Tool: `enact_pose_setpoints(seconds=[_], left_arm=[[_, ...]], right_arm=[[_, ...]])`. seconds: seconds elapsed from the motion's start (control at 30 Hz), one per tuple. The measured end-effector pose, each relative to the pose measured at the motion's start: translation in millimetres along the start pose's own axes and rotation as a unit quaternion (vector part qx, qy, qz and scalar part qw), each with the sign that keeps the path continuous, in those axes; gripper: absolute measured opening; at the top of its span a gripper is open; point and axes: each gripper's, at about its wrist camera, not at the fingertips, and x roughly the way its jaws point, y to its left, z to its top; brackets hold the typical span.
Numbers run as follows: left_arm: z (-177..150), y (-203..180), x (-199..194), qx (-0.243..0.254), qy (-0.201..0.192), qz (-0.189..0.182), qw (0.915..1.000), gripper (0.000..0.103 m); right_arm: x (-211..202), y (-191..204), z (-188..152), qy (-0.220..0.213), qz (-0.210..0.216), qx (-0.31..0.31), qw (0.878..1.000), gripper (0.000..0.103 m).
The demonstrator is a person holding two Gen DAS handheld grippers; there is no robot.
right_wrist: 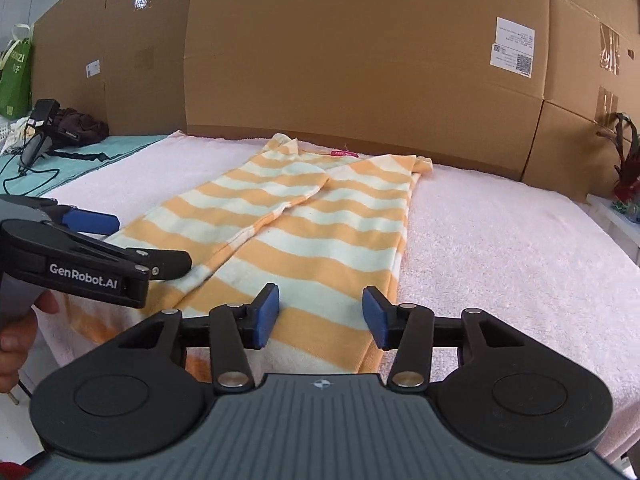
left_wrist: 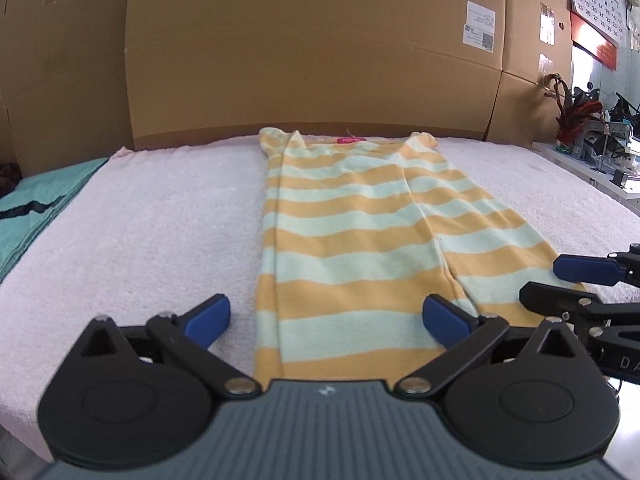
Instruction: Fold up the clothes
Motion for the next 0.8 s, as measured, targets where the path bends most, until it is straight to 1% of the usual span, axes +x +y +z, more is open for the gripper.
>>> enact_pose_setpoints(seconds=[0.1,0.13,0.17,0.2,0.23,0.3,0.33,0.37,0.4,0.43,0.47,0.53,0.57,0.63,0.67,0.73,0.77,0.8], left_arm=[[-3.6,3.0,-17.8,0.038,-0.024,0.008,0.9989,0.099],[-4.8,4.0,-23.7,0.051,-0.032,0.011,0.9981,0.100],[-7.6,4.5,-31.3,0.067,-0.039,0.012,0.9969,0.101],[-10.7,5.0,-39.2,0.083,-0.045,0.013,0.9954,0.101],[-12.9,7.0,-44.9,0.085,-0.043,-0.005,0.9954,0.101],[-16.7,7.6,-53.8,0.075,-0.037,-0.056,0.9949,0.101],[-18.6,4.6,-56.3,0.075,-0.038,-0.073,0.9938,0.101],[-21.0,0.4,-53.0,0.084,-0.034,-0.069,0.9935,0.102],[-23.5,-4.0,-49.0,0.094,-0.029,-0.062,0.9933,0.102],[-26.1,-8.3,-44.9,0.103,-0.024,-0.054,0.9929,0.102],[-28.8,-9.0,-37.5,0.106,-0.008,-0.048,0.9932,0.102],[-33.0,-11.4,-39.3,0.119,-0.007,-0.054,0.9915,0.101],[-35.1,-12.7,-40.8,0.125,-0.008,-0.057,0.9905,0.101],[-31.4,-14.4,-46.9,0.121,-0.023,-0.076,0.9895,0.102],[-30.0,-16.3,-46.2,0.123,-0.024,-0.079,0.9890,0.102],[-27.4,-20.2,-43.8,0.127,-0.024,-0.084,0.9881,0.101],[-30.6,-20.4,-42.4,0.132,-0.017,-0.085,0.9875,0.101],[-34.4,-20.3,-40.9,0.137,-0.008,-0.085,0.9869,0.101]], right_arm=[[-1.7,-7.2,0.8,0.000,0.000,0.010,1.000,0.049],[-5.0,-8.7,1.7,-0.003,-0.004,0.021,1.000,0.048],[-10.7,-8.9,2.5,-0.013,-0.005,0.030,0.999,0.044],[-16.0,-8.3,2.8,-0.023,0.008,0.026,0.999,0.042],[-20.7,-7.1,3.1,-0.029,0.024,0.021,0.999,0.042],[-23.0,-1.3,1.3,-0.017,0.069,0.011,0.997,0.041],[-22.7,1.0,-1.8,-0.010,0.092,0.013,0.996,0.041],[-21.2,3.2,-6.7,-0.003,0.107,0.007,0.994,0.039],[-21.9,5.6,-11.7,-0.013,0.093,-0.009,0.996,0.034],[-23.4,7.3,-14.7,-0.019,0.070,-0.026,0.997,0.034],[-25.7,6.3,-15.3,-0.021,0.058,-0.032,0.998,0.034],[-31.7,-0.9,-12.3,-0.018,0.065,-0.013,0.998,0.034],[-35.3,-4.0,-10.3,-0.022,0.075,-0.001,0.997,0.034],[-37.7,-4.1,-8.4,-0.038,0.096,0.003,0.995,0.034],[-35.2,-1.7,-9.3,-0.034,0.103,0.001,0.994,0.034],[-26.3,3.5,-17.0,-0.014,0.102,-0.010,0.995,0.033],[-27.7,4.4,-21.2,-0.028,0.092,-0.020,0.995,0.030],[-30.0,5.0,-22.3,-0.029,0.089,-0.031,0.995,0.030]])
